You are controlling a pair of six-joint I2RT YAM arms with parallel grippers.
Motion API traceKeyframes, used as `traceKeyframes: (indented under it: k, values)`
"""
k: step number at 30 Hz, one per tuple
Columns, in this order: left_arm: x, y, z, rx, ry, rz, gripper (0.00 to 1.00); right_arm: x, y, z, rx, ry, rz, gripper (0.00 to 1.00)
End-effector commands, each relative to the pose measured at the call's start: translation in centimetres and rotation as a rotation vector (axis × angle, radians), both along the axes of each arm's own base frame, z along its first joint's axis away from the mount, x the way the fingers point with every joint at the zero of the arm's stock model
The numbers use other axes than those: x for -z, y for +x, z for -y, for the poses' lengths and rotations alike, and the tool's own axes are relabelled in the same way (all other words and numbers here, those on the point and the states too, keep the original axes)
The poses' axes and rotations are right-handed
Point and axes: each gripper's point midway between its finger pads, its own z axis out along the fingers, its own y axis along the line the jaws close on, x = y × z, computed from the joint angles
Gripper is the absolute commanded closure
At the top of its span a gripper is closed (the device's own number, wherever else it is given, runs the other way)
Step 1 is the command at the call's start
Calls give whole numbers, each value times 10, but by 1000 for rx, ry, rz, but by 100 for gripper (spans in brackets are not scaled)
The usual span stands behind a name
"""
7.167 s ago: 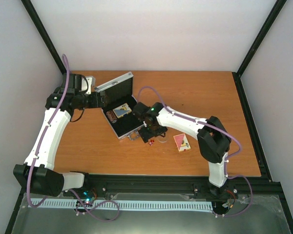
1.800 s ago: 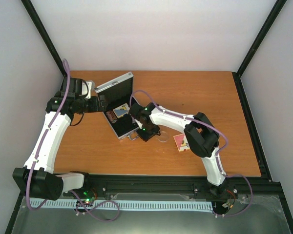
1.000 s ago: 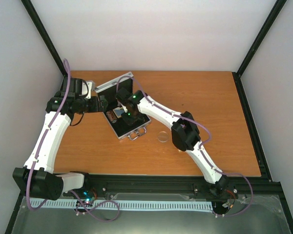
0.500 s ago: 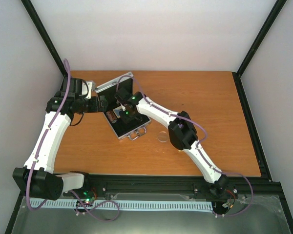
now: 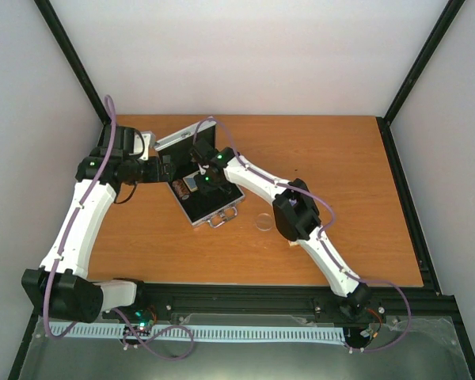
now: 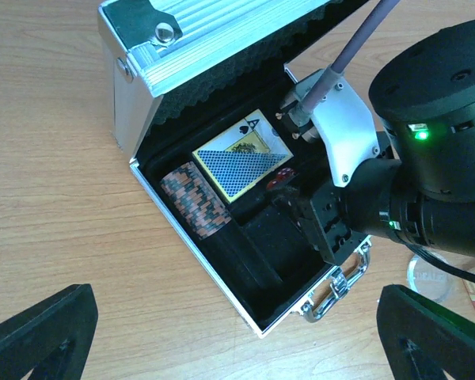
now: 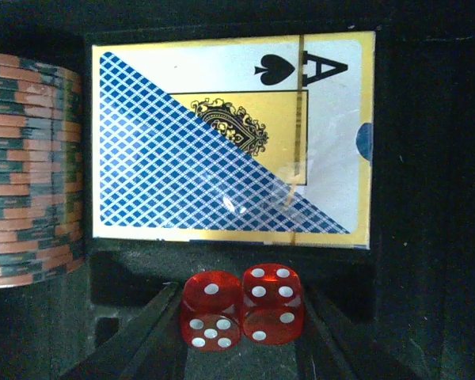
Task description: Pack up texas hold em set
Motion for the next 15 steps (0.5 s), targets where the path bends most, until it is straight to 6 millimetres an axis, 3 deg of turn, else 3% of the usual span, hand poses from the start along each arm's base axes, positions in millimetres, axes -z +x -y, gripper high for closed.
traceKeyframes:
  k: [1, 15]
  values:
    - [2, -2, 3, 27, -2, -14, 0, 10, 8, -7, 25, 32, -12, 63]
    - [4, 1, 6, 34, -13, -23, 0, 22, 24, -11, 128, 55, 9, 62]
